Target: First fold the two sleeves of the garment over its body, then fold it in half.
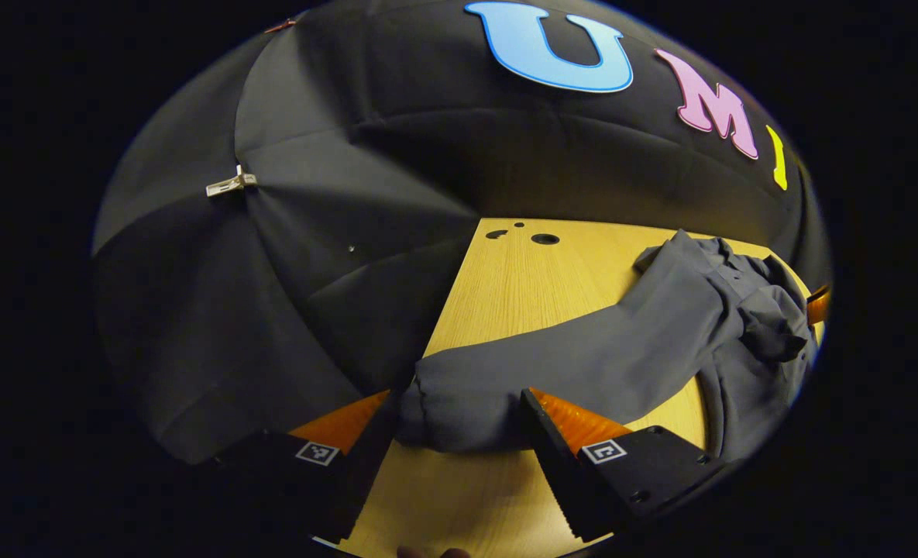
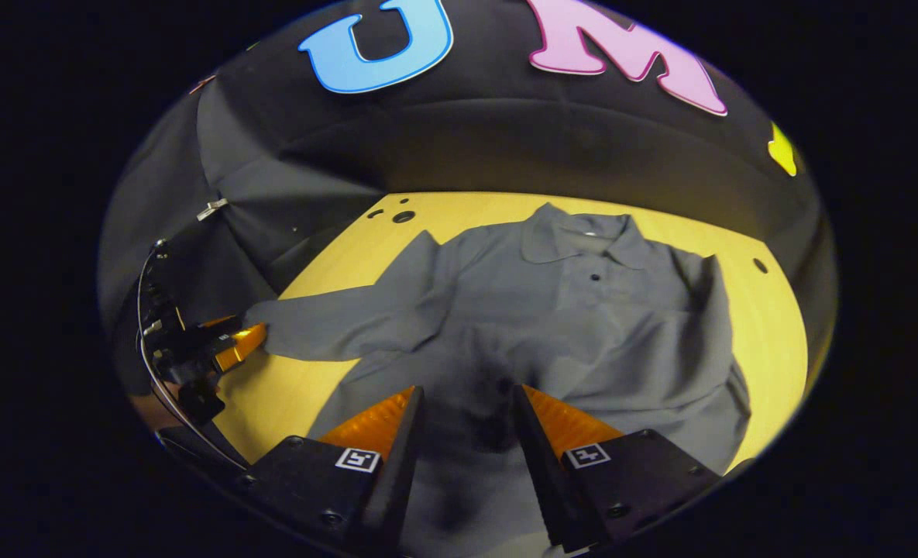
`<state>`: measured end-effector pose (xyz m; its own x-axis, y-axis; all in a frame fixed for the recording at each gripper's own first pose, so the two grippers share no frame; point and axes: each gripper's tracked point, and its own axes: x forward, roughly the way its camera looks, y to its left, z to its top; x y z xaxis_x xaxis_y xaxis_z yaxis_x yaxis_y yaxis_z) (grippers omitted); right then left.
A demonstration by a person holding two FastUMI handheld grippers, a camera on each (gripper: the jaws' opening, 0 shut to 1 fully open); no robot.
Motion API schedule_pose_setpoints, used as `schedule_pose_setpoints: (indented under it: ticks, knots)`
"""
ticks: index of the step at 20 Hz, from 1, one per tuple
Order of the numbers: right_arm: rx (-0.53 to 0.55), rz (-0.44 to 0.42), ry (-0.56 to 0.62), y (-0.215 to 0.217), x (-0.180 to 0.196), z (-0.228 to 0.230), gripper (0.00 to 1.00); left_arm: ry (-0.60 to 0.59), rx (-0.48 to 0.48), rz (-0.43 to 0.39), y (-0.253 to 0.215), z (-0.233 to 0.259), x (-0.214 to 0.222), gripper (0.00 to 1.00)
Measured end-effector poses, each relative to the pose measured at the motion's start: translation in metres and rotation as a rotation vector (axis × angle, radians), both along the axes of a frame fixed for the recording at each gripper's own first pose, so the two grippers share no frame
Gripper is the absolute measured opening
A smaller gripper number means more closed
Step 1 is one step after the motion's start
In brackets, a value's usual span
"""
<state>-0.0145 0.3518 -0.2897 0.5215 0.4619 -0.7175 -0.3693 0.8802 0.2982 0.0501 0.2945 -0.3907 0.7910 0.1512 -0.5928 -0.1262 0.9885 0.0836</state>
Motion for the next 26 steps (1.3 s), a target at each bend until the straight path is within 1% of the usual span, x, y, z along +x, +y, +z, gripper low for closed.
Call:
schedule_pose_setpoints:
  ticks: [5,6,8,9,10,12,14,16,19,22,26]
  knots:
    - [-0.011,-0.110,0.014,-0.055,-0.004,0.002,0.71,0.070,0.006,0.011,0.000,-0.025,0.004,0.98]
    - [-0.013,-0.128,0.018,-0.064,-0.005,0.003,0.71,0.055,0.010,0.014,0.000,-0.022,0.005,0.99]
    - [-0.029,-0.149,0.017,-0.083,-0.011,0.004,0.71,0.064,-0.017,0.015,-0.006,-0.028,0.006,1.00]
    - [-0.039,-0.155,0.012,-0.092,-0.015,0.006,0.71,0.078,-0.052,-0.011,-0.015,-0.029,0.004,0.98]
    - [-0.046,-0.160,0.004,-0.100,-0.018,0.008,0.71,0.075,-0.067,-0.048,-0.024,-0.029,0.007,0.74]
    - [-0.044,-0.185,-0.014,-0.118,-0.020,0.013,0.71,0.119,-0.040,-0.075,-0.028,-0.028,0.009,0.28]
    - [-0.033,-0.228,-0.030,-0.141,-0.019,0.019,0.71,0.140,-0.056,-0.057,-0.036,-0.015,0.006,0.14]
    - [-0.027,-0.271,-0.051,-0.170,-0.012,0.024,0.71,0.088,-0.079,-0.013,-0.043,0.013,0.010,0.12]
    - [-0.027,-0.323,-0.077,-0.216,-0.001,0.026,0.71,0.007,-0.072,0.000,-0.058,0.062,0.008,0.12]
    - [-0.031,-0.334,-0.092,-0.251,0.007,0.020,0.71,-0.043,-0.054,-0.004,-0.090,0.099,0.005,0.12]
    - [-0.027,-0.339,-0.094,-0.286,0.006,0.012,0.71,-0.087,-0.087,0.011,-0.133,0.136,-0.001,0.12]
